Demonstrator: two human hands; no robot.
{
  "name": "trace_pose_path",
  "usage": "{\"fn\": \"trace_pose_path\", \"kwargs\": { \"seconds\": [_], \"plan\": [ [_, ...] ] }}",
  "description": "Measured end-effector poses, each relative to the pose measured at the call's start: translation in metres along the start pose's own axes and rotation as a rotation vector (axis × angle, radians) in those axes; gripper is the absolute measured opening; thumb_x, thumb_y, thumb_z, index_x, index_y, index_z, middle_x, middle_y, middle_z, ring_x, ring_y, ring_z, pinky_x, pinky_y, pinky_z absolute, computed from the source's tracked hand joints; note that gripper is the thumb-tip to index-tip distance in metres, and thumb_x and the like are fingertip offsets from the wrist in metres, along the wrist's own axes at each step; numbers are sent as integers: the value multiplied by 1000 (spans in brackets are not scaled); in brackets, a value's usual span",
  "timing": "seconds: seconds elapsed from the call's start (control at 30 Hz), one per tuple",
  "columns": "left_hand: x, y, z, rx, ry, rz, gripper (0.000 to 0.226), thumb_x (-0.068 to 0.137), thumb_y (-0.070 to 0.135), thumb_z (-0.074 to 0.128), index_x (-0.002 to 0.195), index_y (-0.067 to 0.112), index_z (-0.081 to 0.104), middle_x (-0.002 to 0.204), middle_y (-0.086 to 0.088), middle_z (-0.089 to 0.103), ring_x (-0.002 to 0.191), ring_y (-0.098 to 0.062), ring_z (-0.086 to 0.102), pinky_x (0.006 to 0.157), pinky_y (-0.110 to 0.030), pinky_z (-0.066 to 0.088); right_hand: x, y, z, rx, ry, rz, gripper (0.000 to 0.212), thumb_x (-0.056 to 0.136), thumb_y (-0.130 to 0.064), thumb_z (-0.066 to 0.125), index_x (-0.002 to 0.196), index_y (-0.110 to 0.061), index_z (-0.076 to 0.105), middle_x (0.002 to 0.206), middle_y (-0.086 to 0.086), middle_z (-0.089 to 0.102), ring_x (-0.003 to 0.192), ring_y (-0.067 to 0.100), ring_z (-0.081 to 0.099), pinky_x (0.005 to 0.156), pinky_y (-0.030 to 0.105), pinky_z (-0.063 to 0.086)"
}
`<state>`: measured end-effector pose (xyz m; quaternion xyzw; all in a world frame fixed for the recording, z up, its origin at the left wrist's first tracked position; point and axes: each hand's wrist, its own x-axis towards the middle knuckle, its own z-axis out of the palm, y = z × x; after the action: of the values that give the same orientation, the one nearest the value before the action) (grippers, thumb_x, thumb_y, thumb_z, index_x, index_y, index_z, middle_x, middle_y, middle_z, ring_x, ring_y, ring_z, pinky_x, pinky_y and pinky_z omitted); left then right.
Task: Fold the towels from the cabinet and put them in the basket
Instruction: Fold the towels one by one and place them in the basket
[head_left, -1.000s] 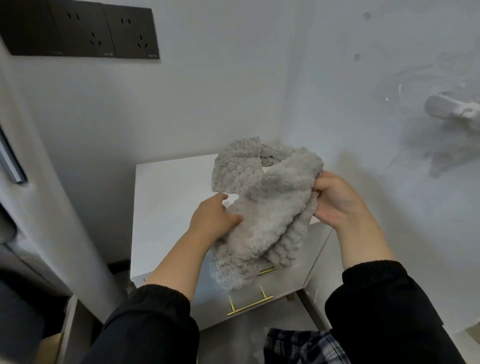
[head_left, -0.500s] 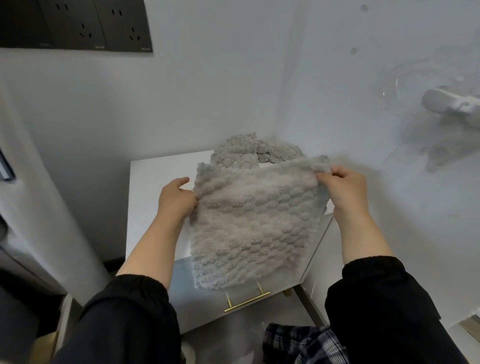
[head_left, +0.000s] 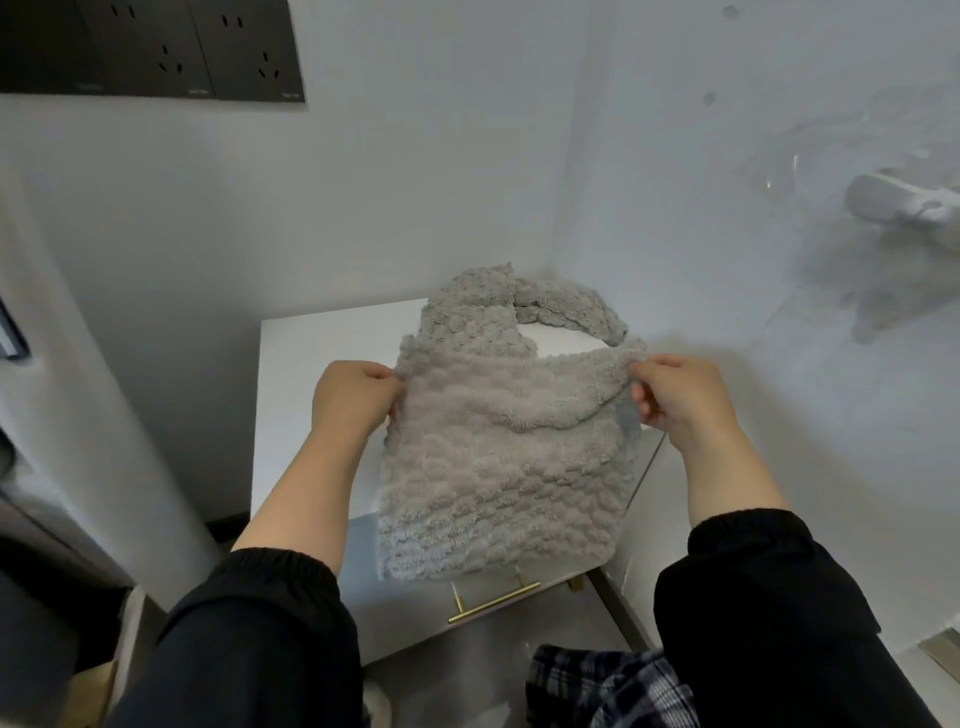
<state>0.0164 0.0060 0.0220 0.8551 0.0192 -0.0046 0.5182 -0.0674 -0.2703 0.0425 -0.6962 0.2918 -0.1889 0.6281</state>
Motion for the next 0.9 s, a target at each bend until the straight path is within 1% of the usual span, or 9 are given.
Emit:
{"fn": "trace_pose_path", "kwargs": {
  "seconds": [0.03, 0.1, 0.17, 0.23, 0.33, 0.43, 0.57, 0.7, 0.9],
  "plan": [
    [-1, 4, -1, -134, -9, -36, 19, 84, -2, 57, 68, 4, 66, 56, -10, 63, 42, -18, 50, 43, -24, 39, 1, 0, 1, 85, -35, 41, 11, 91, -2, 55, 81, -6, 54, 45, 4, 59, 35, 14, 52, 37, 19, 44],
    [-5, 11, -2, -394, -29, -120, 19, 89, -6, 50, 79, 6, 62, 71, -14, 68, 49, -15, 64, 44, -22, 50, 2, -2, 4, 269, -123, 73, 7, 96, -4, 48, 101, -2, 52, 70, 12, 71, 58, 17, 69, 54, 24, 57],
    [-5, 17, -1, -574, 4, -143, 19, 92, -6, 46, 87, 6, 60, 85, -15, 68, 67, -19, 70, 52, -20, 54, 4, -6, 10, 375, -188, 36, 19, 97, -9, 47, 113, 1, 53, 96, 16, 70, 85, 22, 71, 72, 29, 58],
    [-4, 24, -2, -721, 34, -109, 17, 91, -1, 51, 88, 6, 65, 91, -12, 69, 79, -20, 70, 65, -21, 57, 4, -14, 18, 468, -197, -57, 16, 96, -12, 50, 104, -5, 60, 101, 12, 67, 94, 21, 66, 81, 27, 52],
    [-1, 33, -7, -869, 11, 7, 20, 91, 9, 50, 90, 10, 70, 97, -4, 72, 87, -13, 68, 79, -20, 52, 1, -25, 25, 566, -215, -222, 17, 93, -15, 50, 87, -10, 66, 77, -1, 65, 85, 15, 60, 78, 21, 46],
    [2, 31, -8, -882, -1, 39, 20, 93, 16, 51, 91, 11, 70, 96, 0, 71, 85, -7, 66, 75, -15, 48, 4, -24, 27, 542, -166, -242, 20, 93, -15, 50, 84, -11, 67, 63, -12, 62, 81, 10, 59, 76, 19, 45],
    [2, 14, -1, -841, 18, -131, 6, 86, 8, 64, 81, 8, 67, 82, -6, 66, 76, -17, 61, 71, -24, 52, 16, 0, 24, 296, -31, -95, 14, 85, -6, 62, 75, -14, 68, 80, 1, 65, 84, 18, 60, 79, 31, 52],
    [1, 2, 2, -738, 17, -229, 15, 87, -4, 58, 82, 9, 64, 83, -7, 64, 72, -16, 60, 61, -25, 52, 13, 7, 11, 373, -7, 109, 23, 86, 10, 50, 76, -6, 62, 86, 10, 58, 82, 22, 58, 51, 26, 57],
    [-9, -7, 3, -494, -9, -214, 23, 88, -9, 52, 83, 11, 63, 81, -8, 59, 70, -14, 57, 52, -20, 53, -1, 15, -1, 105, -96, 173, 27, 89, 10, 47, 78, -9, 60, 90, 10, 56, 74, 22, 57, 41, 22, 52]
  ]
}}
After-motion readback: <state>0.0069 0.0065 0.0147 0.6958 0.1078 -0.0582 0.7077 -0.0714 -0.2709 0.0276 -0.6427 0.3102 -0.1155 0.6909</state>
